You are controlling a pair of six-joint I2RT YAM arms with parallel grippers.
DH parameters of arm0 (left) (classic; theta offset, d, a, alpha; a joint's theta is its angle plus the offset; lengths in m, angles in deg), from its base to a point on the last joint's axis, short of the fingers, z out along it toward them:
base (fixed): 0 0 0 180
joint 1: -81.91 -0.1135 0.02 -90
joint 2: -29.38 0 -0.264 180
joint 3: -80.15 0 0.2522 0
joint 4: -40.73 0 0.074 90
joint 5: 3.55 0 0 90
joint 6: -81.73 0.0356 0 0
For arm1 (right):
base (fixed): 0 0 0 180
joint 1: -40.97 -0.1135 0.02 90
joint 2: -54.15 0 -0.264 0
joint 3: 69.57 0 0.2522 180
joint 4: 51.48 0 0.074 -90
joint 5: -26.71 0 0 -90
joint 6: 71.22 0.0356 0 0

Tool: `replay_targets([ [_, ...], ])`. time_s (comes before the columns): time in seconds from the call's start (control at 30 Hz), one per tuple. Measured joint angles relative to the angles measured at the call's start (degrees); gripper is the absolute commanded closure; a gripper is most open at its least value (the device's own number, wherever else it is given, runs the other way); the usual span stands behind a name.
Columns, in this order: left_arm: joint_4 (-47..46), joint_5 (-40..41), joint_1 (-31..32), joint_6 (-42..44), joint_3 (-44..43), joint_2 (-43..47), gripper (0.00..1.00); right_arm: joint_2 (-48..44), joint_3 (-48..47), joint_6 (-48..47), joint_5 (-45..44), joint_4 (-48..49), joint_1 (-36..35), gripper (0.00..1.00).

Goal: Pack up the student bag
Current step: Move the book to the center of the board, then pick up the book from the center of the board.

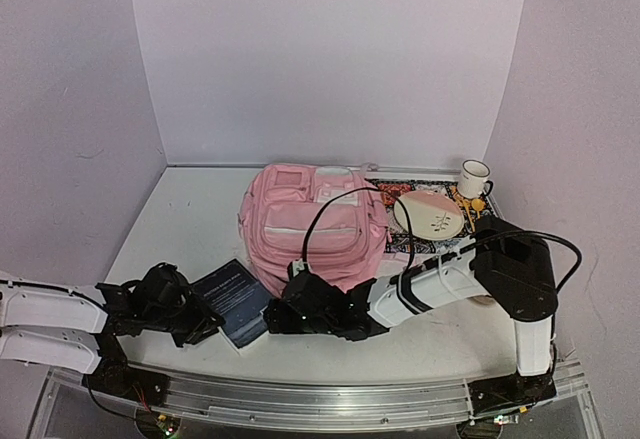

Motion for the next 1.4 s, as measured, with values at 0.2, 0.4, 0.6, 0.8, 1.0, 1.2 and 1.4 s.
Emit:
replay_targets([
  [0.2, -0.1, -0.25, 0.0, 0.01, 0.24, 0.18, 0.74, 0.11, -0.78, -0.87, -3.3, -2.31, 0.14, 0.2],
  [0.4, -0.16, -0.42, 0.01, 0.04, 0.1, -0.21, 0.74, 2.24, -3.91, -4.84, 0.22, -2.51, 0.25, 0.27],
  [0.6, 0.22, -0.26, 0.0, 0.0, -0.13, -0.19, 0.74, 2.54, -4.74, -7.88, 5.74, -3.3, 2.03, 0.41],
  [0.8, 1.29, 0.34, 0.0, -0.51, -0.02, 0.87, 0.75, 2.03, -4.26, -8.34, 11.27, -3.16, 3.6, 0.5],
  [1.0, 1.47, 1.16, -0.07, -1.48, 1.14, 2.93, 0.75, 0.98, -2.81, -7.62, 17.69, -2.69, 3.91, 0.54],
  [1.2, 0.88, 1.46, -0.08, -1.87, 2.06, 4.01, 0.75, -1.22, -0.41, -5.75, 22.27, 0.2, 4.24, 0.56],
  [1.4, -0.7, 1.2, -0.11, -2.35, 2.72, 4.11, 0.75, -2.02, -0.58, -3.67, 28.07, 9.62, 4.17, 0.57],
])
